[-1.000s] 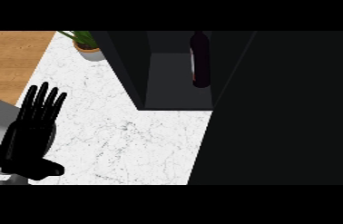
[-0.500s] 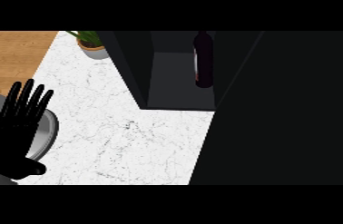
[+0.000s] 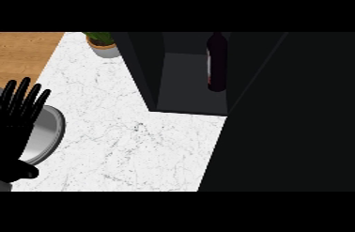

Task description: Pick up the wine, place it into the cabinet and close the cabinet

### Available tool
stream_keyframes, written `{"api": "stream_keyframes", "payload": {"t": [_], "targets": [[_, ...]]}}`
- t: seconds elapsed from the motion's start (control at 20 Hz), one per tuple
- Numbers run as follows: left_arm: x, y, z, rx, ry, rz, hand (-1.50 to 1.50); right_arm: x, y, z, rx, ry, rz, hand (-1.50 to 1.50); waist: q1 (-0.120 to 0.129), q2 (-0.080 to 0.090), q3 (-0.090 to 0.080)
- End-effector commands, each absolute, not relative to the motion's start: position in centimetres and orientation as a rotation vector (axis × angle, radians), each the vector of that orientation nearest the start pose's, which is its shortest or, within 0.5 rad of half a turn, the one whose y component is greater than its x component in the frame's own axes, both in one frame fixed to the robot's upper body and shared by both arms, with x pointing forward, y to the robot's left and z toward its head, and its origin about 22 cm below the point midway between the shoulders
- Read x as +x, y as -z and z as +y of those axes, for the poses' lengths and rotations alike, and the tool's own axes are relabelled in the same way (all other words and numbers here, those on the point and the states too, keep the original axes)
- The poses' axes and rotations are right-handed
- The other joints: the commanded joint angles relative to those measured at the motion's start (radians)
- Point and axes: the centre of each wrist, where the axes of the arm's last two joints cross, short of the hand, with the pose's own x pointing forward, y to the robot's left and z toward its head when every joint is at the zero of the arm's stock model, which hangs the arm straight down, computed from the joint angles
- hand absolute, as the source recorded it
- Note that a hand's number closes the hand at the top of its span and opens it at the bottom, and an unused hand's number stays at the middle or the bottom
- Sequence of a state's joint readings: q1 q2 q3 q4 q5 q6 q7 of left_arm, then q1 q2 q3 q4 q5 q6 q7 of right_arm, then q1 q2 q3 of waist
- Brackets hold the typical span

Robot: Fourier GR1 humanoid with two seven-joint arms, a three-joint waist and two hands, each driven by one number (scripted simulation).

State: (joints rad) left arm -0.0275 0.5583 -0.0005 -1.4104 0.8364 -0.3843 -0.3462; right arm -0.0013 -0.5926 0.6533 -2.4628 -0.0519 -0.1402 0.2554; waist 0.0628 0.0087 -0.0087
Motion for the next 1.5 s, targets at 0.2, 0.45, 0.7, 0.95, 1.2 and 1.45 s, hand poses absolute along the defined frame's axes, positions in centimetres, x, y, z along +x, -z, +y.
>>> {"api": "stream_keyframes", "payload": {"t": [0.2, 0.45, 0.7, 0.95, 1.2, 1.45], "targets": [[25.0, -3.9, 38.0, -0.489, -0.064, -1.831, -1.5, 14.2, -18.4, -10.8, 0.611, -0.722, -1.828, 1.5, 0.015, -0.004, -0.001], [24.6, -3.3, 40.0, -0.446, -0.094, -1.844, -1.5, 17.7, -21.0, -3.8, 0.615, -0.7, -1.808, 1.5, -0.011, -0.006, 0.002], [24.1, -3.0, 40.3, -0.441, -0.104, -1.828, -1.5, 21.6, -23.5, 0.0, 0.538, -0.674, -1.803, 1.5, -0.026, -0.006, 0.006], [24.3, -3.1, 39.6, -0.421, -0.09, -1.854, -1.5, 26.0, -24.8, 1.6, 0.546, -0.566, -1.792, 1.5, -0.023, -0.004, 0.007], [24.6, -5.3, 40.8, -0.421, -0.102, -1.846, -1.5, 28.3, -22.7, 0.0, 0.58, -0.534, -1.713, 1.5, -0.048, -0.007, 0.009], [23.1, -2.9, 41.2, -0.415, -0.108, -1.842, -1.5, 31.3, -21.4, -1.3, 0.517, -0.458, -1.699, 1.5, -0.052, -0.008, 0.008]]}}
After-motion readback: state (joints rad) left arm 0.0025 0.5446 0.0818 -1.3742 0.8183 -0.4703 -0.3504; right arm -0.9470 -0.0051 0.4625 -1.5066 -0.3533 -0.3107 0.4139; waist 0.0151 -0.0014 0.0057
